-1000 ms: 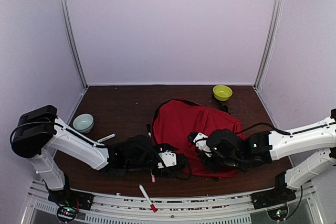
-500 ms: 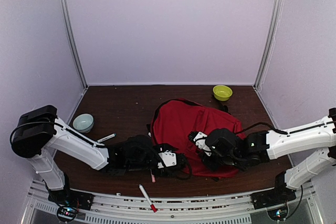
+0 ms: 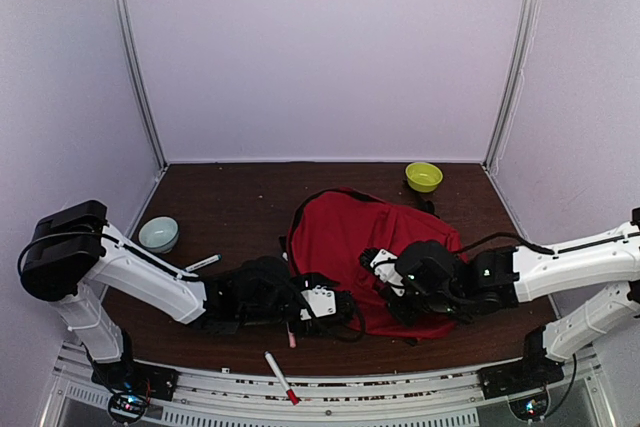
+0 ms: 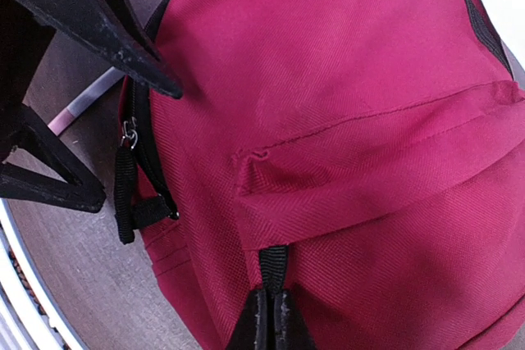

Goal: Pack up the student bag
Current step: Grab the lower front pocket of the student bag, then hold the student bag at the center of the board.

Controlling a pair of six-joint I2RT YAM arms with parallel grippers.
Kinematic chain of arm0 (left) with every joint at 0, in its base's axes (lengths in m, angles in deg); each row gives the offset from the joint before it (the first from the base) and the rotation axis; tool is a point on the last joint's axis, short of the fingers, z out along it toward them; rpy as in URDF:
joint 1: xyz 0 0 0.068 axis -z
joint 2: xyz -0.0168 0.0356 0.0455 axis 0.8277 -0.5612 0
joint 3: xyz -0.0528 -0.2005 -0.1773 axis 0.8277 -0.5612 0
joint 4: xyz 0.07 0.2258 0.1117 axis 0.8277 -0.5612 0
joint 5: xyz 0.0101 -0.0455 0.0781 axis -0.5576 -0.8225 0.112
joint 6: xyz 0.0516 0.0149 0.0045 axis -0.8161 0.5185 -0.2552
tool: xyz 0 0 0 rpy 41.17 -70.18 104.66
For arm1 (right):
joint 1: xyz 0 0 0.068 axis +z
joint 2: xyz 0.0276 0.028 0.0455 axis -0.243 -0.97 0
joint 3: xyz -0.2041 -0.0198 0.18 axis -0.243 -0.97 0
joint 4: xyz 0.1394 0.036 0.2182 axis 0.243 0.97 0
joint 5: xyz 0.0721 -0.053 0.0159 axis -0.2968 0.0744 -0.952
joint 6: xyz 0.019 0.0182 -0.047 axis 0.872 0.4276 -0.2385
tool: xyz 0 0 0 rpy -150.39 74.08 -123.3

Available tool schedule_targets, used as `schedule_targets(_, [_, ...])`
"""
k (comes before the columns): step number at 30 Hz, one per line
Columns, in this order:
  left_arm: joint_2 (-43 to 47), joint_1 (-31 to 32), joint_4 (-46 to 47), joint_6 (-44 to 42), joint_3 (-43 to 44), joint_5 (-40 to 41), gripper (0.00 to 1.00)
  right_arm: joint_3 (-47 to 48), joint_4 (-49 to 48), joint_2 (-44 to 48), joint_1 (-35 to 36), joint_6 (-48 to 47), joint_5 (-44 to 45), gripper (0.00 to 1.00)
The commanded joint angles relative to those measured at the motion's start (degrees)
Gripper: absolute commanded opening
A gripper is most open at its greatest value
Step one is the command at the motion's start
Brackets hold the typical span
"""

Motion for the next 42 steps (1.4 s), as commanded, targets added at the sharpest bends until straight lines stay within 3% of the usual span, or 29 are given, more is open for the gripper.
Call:
schedule_targets(1, [1.35,-0.50,2.80,0.61,-0.57,-0.17,0.68,1.11,0.61,3.48,-0.36,1.55,-1.88,0.00])
schedule_targets(21, [1.70,-0.50,2.10,1.99,-0.27,0.36,0.64,0.26,1.66,6.72,-6.27,3.63,0.29,0.00])
schedule_targets(31, [0.52,-0.50,0.74,2.08,1.18,1.62,0.53,0.84,0.18,6.48,-7.00,2.48,-3.69,0.00])
schedule_targets(37, [1.32,-0.45,-3.46,3.51,5.09,-0.99,0.61,1.49,-0.89,7.12,-6.99,2.30,-11.86,0.00])
schedule_targets(42, [1.95,-0.41,-3.33,10.80,8.58,-2.82,0.69,3.43,0.72,7.32,-7.01,2.06,-15.68,0.00])
